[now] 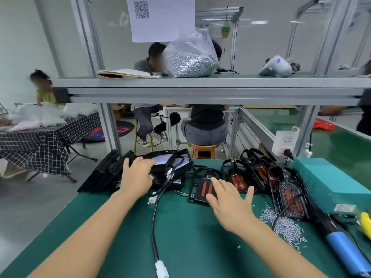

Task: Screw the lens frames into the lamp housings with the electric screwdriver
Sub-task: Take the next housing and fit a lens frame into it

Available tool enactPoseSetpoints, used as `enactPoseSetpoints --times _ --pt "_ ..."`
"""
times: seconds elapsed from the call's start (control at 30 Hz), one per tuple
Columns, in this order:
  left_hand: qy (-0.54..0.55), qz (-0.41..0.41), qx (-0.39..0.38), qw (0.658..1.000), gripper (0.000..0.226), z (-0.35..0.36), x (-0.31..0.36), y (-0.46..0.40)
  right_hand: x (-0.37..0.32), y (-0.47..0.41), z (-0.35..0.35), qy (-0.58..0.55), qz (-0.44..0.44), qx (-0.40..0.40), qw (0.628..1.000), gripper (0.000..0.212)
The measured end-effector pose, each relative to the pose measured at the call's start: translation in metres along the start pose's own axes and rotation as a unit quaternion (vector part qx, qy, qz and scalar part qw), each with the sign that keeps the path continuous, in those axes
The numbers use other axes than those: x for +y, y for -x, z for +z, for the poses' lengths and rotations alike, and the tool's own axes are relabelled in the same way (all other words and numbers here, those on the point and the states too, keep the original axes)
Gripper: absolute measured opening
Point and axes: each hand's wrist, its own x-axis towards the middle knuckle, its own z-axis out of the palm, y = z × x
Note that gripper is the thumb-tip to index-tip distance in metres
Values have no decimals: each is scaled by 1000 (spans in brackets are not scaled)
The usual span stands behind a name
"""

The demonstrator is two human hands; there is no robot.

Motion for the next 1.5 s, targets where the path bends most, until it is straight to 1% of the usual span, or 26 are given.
enactPoseSetpoints --times 0.07,0.17,0.23,0.3,0.37,0.47,0.57,0.63,0.7,0.73,0.77,0.8,0.87,0.9,0.97,1.03,1.07,1.1,1.17,1.2,1.27,1.33,1.4,1.43,1.5 --pt "-21 15 15 1000 40 3 -2 -4 -4 2 -2 -16 -5 0 1000 53" --pt "-50 23 67 996 21 -2 -3 -8 -9 3 -4 -60 -20 0 998 52" --pt "-69 37 79 994 18 -5 -4 -9 -14 1 -5 -102 -31 -5 994 53" --pt "-58 62 96 992 14 -9 -5 -8 -21 -2 -4 -178 -35 -17 983 53" --pt "-32 81 124 988 6 -14 -5 -4 -30 -3 -2 -274 -32 -46 960 53" --pt "-15 110 161 981 3 -26 -3 5 -45 -4 2 -422 -7 -82 903 53" --pt "1 151 235 960 7 -42 5 27 -54 -6 4 -553 35 -106 826 52" --pt "2 176 282 943 8 -52 14 50 -51 -8 5 -631 51 -101 768 52" --pt "3 189 312 931 11 -58 24 72 -42 -5 6 -700 70 -83 706 42" --pt "1 195 321 927 13 -59 28 84 -37 -3 6 -718 69 -77 688 31" --pt "0 203 328 923 15 -58 34 95 -33 1 5 -720 57 -75 688 22" --pt "2 217 334 917 16 -56 39 106 -28 5 6 -710 43 -76 699 18" --pt "9 254 341 905 21 -49 52 126 -17 14 5 -692 27 -76 717 21" --pt "16 270 342 900 32 -45 60 135 -12 19 5 -690 24 -77 719 24" --pt "32 301 343 889 49 -34 74 151 1 30 5 -700 38 -90 708 28" --pt "45 325 331 885 50 -20 87 169 14 42 5 -724 79 -112 676 43" --pt "50 335 319 885 47 -13 94 177 22 48 6 -728 90 -124 668 52" --pt "55 341 307 887 46 -7 100 185 29 53 7 -722 92 -136 673 58" --pt "67 346 287 891 50 1 110 194 40 64 10 -683 93 -150 709 57" --pt "68 347 283 892 52 4 114 196 44 66 12 -655 105 -141 735 52" --pt "62 359 274 890 55 7 119 194 51 66 14 -585 129 -95 795 40" --pt "54 374 255 890 57 12 122 192 52 65 13 -501 130 -75 852 33" --pt "47 380 218 898 42 16 122 192 50 65 13 -443 127 -80 884 24" --pt "43 382 199 901 34 16 122 193 50 64 13 -424 125 -84 893 25" --pt "53 393 162 904 24 16 122 196 50 64 14 -393 125 -92 906 34"
